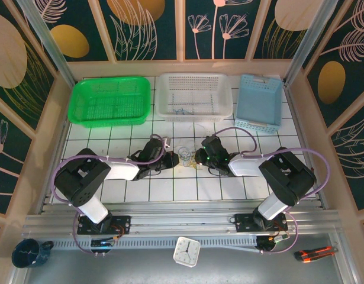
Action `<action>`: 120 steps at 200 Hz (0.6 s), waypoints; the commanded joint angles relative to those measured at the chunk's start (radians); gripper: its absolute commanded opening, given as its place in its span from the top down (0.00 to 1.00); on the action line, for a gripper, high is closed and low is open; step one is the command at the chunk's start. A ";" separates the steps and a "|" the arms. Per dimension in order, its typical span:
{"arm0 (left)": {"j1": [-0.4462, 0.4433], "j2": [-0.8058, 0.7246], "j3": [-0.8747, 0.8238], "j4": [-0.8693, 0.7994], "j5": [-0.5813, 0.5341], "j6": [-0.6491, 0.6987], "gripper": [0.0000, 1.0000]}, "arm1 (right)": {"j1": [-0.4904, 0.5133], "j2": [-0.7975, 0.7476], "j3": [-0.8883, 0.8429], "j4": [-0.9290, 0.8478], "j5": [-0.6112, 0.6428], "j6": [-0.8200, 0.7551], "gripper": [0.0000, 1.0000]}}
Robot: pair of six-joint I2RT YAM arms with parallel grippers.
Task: Untangle the cables
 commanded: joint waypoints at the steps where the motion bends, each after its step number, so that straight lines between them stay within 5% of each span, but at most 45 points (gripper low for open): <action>1: -0.004 -0.041 0.033 -0.022 -0.002 0.017 1.00 | 0.001 0.014 0.010 0.002 0.001 0.010 0.81; 70: -0.002 -0.246 0.199 -0.218 -0.002 0.102 1.00 | 0.000 0.046 -0.007 0.013 0.012 0.012 0.81; 120: -0.003 -0.291 0.241 -0.201 -0.014 0.155 1.00 | -0.010 0.021 0.023 -0.024 -0.010 -0.019 0.79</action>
